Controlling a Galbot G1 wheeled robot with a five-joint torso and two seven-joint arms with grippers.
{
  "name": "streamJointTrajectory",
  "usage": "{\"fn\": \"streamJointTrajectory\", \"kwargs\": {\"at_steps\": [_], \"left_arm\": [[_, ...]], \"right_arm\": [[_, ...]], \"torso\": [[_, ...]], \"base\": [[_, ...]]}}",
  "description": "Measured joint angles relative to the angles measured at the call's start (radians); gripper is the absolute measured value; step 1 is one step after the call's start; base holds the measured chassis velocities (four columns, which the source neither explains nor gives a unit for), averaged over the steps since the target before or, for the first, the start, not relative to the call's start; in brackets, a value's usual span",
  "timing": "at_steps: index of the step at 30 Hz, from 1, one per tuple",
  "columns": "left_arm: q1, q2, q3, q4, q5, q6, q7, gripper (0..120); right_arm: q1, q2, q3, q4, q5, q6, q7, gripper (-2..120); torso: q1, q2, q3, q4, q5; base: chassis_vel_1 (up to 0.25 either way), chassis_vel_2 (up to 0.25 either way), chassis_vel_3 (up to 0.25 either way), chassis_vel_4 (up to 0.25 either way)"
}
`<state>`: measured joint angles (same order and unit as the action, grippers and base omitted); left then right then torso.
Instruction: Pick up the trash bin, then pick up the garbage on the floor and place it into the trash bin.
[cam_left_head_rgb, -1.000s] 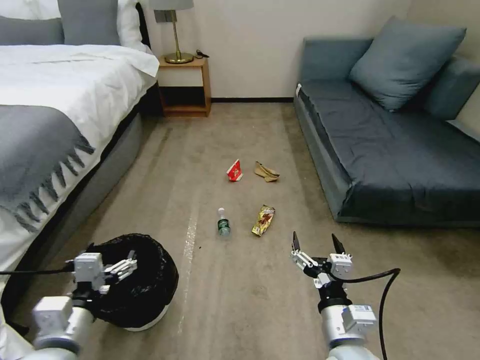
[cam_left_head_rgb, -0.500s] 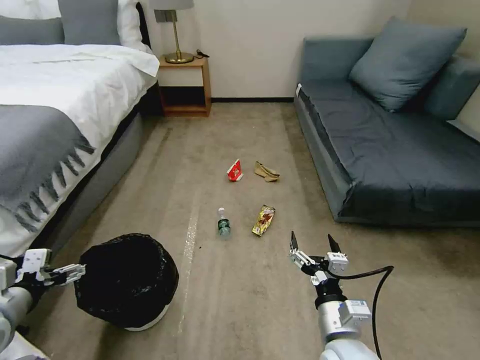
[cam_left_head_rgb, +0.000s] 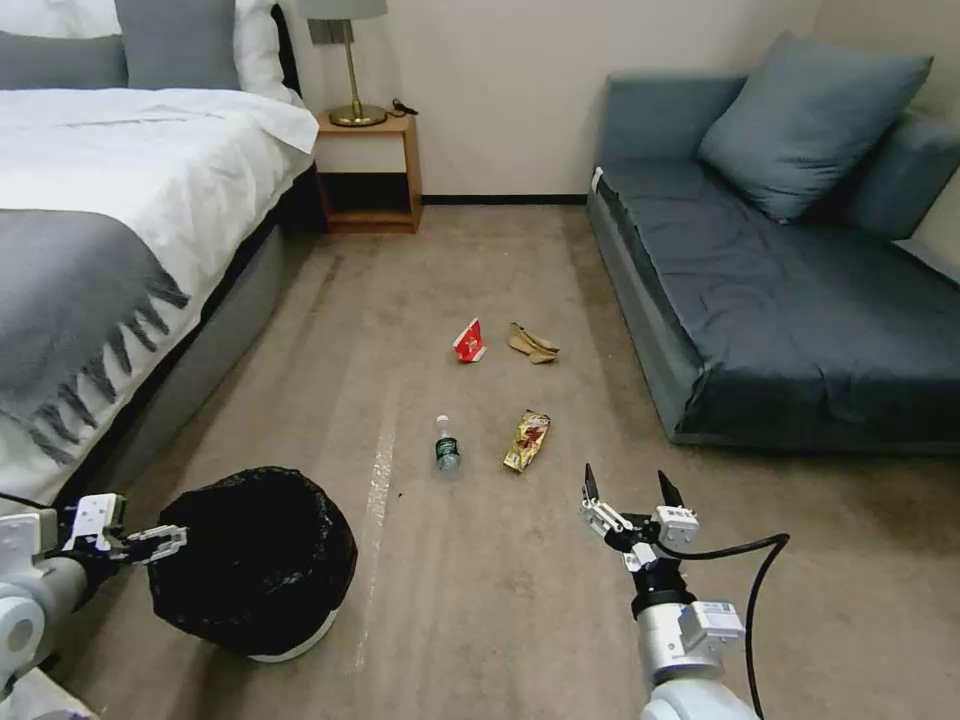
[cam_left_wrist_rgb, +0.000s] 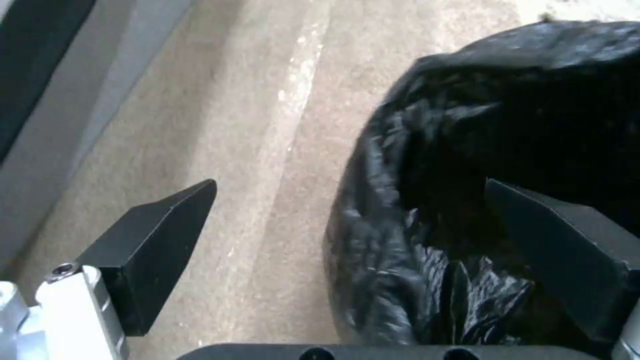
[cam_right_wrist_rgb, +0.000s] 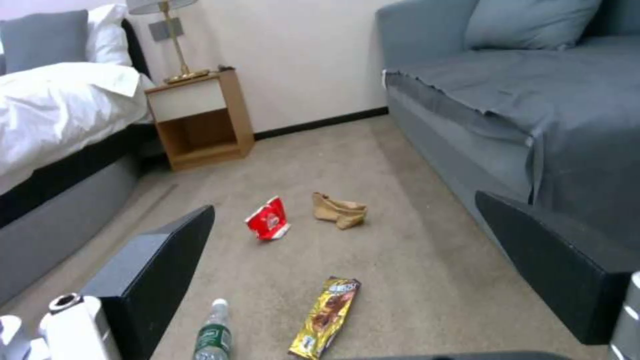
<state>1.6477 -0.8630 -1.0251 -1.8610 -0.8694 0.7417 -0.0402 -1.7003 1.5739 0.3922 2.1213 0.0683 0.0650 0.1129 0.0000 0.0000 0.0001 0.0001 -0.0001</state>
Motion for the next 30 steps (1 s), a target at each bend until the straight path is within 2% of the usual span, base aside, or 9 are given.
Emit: {"fn": "streamJointTrajectory", "kwargs": {"at_steps": [3, 11, 15, 19, 21, 23, 24, 28, 30], "left_arm": [[-0.027, 0.001, 0.014, 0.05, -0.021, -0.001, -0.003, 98], [-0.059, -0.022, 0.036, 0.096, -0.023, -0.004, -0.004, 90], [-0.068, -0.025, 0.052, 0.11, 0.0, -0.005, 0.005, 77], [-0.077, -0.032, 0.092, 0.11, 0.047, -0.005, 0.033, 59], [-0.078, -0.032, 0.1, 0.11, 0.053, -0.005, 0.035, 55], [-0.077, -0.032, 0.119, 0.11, 0.072, -0.006, 0.038, 44], [-0.077, -0.032, 0.119, 0.11, 0.072, -0.006, 0.038, 44], [-0.069, -0.03, 0.118, 0.11, 0.085, -0.007, 0.039, 26], [-0.068, -0.031, 0.116, 0.109, 0.084, -0.007, 0.039, 22]], "right_arm": [[-0.001, 0.005, -0.002, 0.01, -0.006, 0.0, 0.001, 100], [-0.018, 0.014, -0.012, 0.032, -0.01, -0.001, 0.004, 100], [-0.018, 0.015, -0.016, 0.036, -0.015, -0.001, 0.004, 100], [-0.019, 0.014, -0.018, 0.041, -0.016, 0.0, 0.004, 100], [-0.021, 0.013, -0.017, 0.042, -0.016, 0.0, 0.004, 100], [-0.025, 0.011, -0.014, 0.044, -0.015, 0.003, 0.004, 100], [-0.025, 0.011, -0.014, 0.044, -0.015, 0.003, 0.004, 100], [-0.026, 0.006, -0.008, 0.047, -0.01, 0.003, 0.004, 100], [-0.025, 0.006, -0.008, 0.047, -0.009, 0.003, 0.004, 100]], "torso": [[0.0, 0.0, 0.0, 0.0, 0.0], [0.0, 0.0, 0.0, 0.0, 0.0], [0.0, 0.0, 0.0, 0.0, 0.0], [0.0, 0.0, 0.0, -0.0001, 0.0001], [0.0, 0.0, 0.0, -0.0001, 0.0001], [0.0, 0.0, 0.0, -0.0001, 0.0001], [0.0, 0.0, 0.0, -0.0001, 0.0001], [0.0, 0.0, 0.0, -0.0002, 0.0003], [0.0, 0.0, 0.0, 0.0, 0.0003]], "base": [[0.0, 0.0, 0.0, 0.0], [0.0, 0.0, 0.0, 0.0], [0.0, 0.0, 0.0, 0.0], [0.0, 0.0, 0.0, 0.0], [0.0, 0.0, 0.0, 0.0], [0.0, 0.0, 0.0, 0.0], [0.0, 0.0, 0.0, 0.0], [0.0, 0.0, 0.0, 0.0], [0.0, 0.0, 0.0, 0.0]]}}
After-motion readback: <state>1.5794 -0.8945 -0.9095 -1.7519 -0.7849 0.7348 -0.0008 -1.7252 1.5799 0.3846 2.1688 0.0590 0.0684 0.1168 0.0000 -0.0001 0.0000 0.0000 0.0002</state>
